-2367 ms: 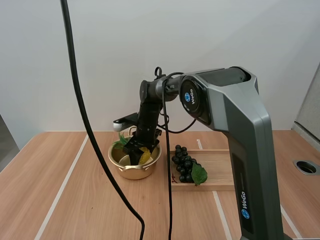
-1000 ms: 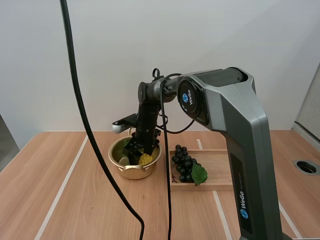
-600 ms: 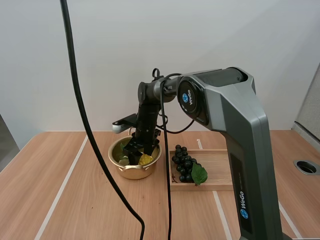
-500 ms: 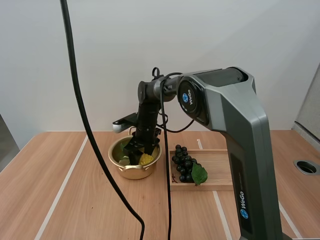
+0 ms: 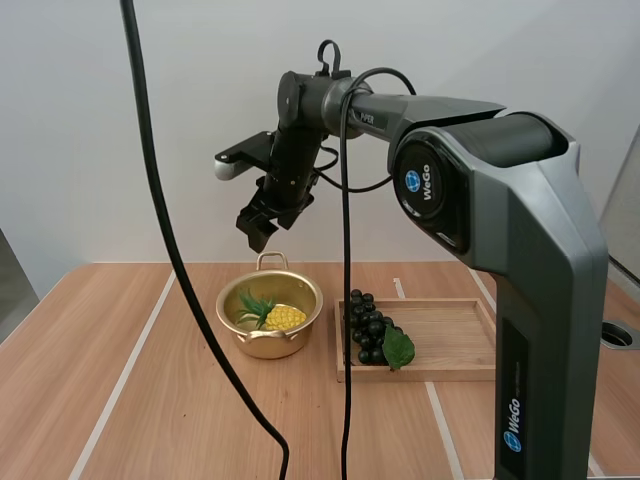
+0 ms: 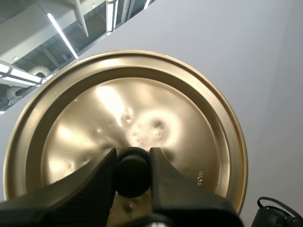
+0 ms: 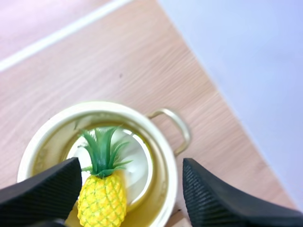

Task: Open the pot, put the pineapple inside, and close it

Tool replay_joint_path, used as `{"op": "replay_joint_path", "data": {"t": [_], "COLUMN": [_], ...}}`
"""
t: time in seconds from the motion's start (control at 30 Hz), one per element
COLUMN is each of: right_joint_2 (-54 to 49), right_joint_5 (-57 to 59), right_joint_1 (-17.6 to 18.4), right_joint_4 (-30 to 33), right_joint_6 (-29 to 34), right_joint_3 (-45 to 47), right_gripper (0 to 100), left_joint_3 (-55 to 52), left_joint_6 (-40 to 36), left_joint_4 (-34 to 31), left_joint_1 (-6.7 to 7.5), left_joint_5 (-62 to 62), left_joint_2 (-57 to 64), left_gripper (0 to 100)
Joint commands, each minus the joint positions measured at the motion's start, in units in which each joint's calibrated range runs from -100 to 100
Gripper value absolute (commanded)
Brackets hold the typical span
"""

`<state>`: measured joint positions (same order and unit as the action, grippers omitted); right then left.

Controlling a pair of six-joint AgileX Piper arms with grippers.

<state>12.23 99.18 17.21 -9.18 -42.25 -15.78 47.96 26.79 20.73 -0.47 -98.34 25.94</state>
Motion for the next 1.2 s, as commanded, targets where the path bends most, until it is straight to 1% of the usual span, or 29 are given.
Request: {"op": "replay_joint_path", "data": {"t": [0.0,0.07,0.13,0.23,0.33,0.4,0.57,0.87,1.03,1.17], "right_joint_2": [-3.09,-4.78,-6.75,-9.22,-11.76,-13.14,-17.56,-22.82,-26.21,-29.13], "right_joint_5": [0.82,0.82,0.82,0.82,0.82,0.82,0.82,0.82,0.82,0.82], "right_joint_1": [-0.11,-0.11,-0.11,-0.11,-0.11,-0.22,-2.76,-10.25,-13.39,-15.81], "right_joint_4": [1.69,3.43,6.48,12.76,21.00,24.03,24.45,24.45,24.45,19.46], "right_joint_6": [0.56,1.60,3.23,5.68,8.77,9.65,9.78,10.89,12.02,12.34], "right_joint_3": [-1.59,-2.34,-3.39,-4.54,-4.55,-4.55,-3.03,2.58,4.50,4.65], "right_gripper": [100,100,100,100,100,100,100,100,100,100], "left_joint_3": [0.24,0.24,0.24,0.24,0.24,0.24,0.24,0.24,0.24,0.24], "left_joint_6": [-0.51,-0.51,-0.51,-0.51,-0.51,-0.51,-0.51,-0.60,-0.60,-0.60], "left_joint_4": [-0.03,-0.03,-0.03,-0.03,-0.03,-0.03,-0.03,-0.03,-0.25,-0.23], "left_joint_1": [0.15,0.15,0.15,0.15,0.15,0.15,0.15,0.15,0.15,0.15], "left_joint_5": [1.20,1.20,1.57,1.91,1.91,1.91,1.74,0.54,-1.66,-1.66], "left_joint_2": [0.04,0.04,0.04,0.04,0.04,0.04,0.04,0.04,0.04,0.04], "left_gripper": [0,0,0,0,0,0,0,0,0,0]}}
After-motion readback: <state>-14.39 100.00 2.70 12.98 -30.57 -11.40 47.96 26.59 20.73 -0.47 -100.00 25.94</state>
